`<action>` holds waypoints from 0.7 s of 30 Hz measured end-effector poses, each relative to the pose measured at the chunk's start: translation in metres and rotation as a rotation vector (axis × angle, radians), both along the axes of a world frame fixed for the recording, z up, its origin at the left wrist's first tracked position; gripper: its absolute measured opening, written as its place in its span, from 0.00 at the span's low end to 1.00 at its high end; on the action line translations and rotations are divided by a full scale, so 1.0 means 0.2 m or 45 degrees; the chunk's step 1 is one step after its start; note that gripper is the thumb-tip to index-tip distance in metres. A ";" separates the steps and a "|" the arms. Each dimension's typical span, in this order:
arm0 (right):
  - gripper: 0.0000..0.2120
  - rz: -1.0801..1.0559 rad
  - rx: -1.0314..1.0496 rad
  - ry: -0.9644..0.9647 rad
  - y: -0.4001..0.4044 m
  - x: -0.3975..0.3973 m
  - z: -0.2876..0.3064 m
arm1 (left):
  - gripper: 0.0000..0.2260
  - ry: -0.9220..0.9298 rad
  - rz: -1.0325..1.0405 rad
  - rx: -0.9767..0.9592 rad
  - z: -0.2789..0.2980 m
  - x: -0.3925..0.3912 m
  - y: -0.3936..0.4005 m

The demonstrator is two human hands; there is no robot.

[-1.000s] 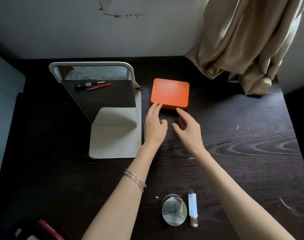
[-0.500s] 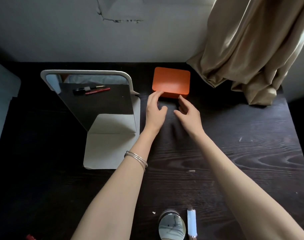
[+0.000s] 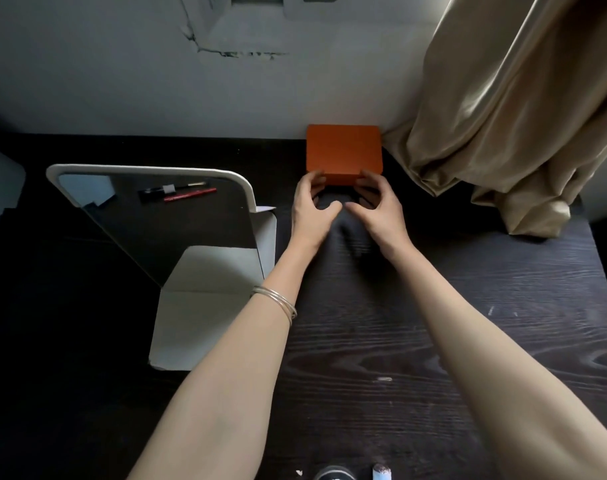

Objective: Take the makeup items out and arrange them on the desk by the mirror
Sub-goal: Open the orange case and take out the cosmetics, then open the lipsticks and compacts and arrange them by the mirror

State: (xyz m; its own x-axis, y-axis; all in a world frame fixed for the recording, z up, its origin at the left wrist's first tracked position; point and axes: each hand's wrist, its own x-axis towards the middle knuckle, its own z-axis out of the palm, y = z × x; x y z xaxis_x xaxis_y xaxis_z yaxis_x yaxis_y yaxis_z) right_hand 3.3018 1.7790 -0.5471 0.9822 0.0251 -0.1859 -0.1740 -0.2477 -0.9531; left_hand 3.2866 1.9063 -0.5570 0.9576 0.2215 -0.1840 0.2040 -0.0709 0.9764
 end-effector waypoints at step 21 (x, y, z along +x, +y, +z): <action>0.24 -0.032 0.418 0.175 -0.05 -1.24 0.43 | 0.21 0.014 -0.171 -0.214 0.51 -1.33 0.23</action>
